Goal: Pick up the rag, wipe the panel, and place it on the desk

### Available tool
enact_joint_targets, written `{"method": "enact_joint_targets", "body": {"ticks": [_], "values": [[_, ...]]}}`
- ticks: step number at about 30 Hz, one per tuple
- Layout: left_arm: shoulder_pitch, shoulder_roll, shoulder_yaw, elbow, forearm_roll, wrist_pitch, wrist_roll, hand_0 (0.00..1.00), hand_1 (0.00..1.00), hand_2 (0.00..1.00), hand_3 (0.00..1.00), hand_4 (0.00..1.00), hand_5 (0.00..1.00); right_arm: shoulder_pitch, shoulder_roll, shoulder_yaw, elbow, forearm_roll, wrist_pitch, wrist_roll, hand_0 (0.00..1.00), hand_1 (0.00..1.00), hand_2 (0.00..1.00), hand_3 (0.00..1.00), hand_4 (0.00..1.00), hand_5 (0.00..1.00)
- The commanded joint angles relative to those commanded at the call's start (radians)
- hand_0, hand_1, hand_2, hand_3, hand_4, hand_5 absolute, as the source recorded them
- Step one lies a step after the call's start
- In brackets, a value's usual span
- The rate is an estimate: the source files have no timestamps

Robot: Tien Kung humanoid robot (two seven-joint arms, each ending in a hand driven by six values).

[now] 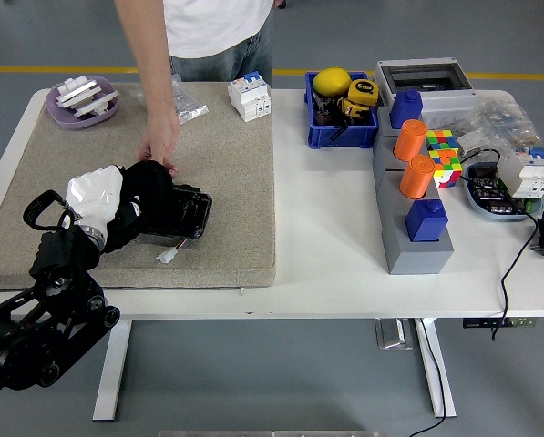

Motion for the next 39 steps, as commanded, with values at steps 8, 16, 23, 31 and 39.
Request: {"method": "enact_joint_targets", "body": {"ticks": [8, 16, 23, 31, 39], "values": [[0.01, 0.024, -0.071, 0.055, 0.01, -0.003, 0.0, 0.211, 0.276, 0.544, 0.547, 0.478, 0.002, -0.002, -0.001, 0.009, 0.002, -0.011, -0.001, -0.001, 0.753, 0.603, 0.611, 0.558, 0.945, 0.47], [0.002, 0.056, -0.132, 0.115, 0.017, -0.002, 0.0, 0.211, 0.277, 0.545, 0.55, 0.484, 0.002, -0.003, -0.002, 0.024, 0.004, -0.024, -0.004, -0.001, 0.754, 0.603, 0.611, 0.558, 0.945, 0.469], [0.001, 0.068, -0.185, 0.176, 0.037, 0.004, 0.0, 0.21, 0.277, 0.543, 0.547, 0.483, 0.002, -0.004, 0.0, 0.032, 0.004, -0.033, -0.006, -0.002, 0.753, 0.603, 0.61, 0.557, 0.944, 0.47], [-0.02, 0.085, -0.179, 0.206, 0.009, 0.021, 0.0, 0.21, 0.276, 0.543, 0.546, 0.481, 0.002, -0.002, -0.002, 0.039, 0.005, -0.045, -0.008, -0.005, 0.753, 0.603, 0.611, 0.557, 0.944, 0.47], [-0.047, 0.09, -0.134, 0.246, -0.076, 0.065, -0.096, 0.213, 0.276, 0.542, 0.546, 0.479, 0.002, 0.003, 0.0, 0.046, 0.008, -0.056, -0.008, -0.007, 0.753, 0.603, 0.61, 0.557, 0.944, 0.47]]}}
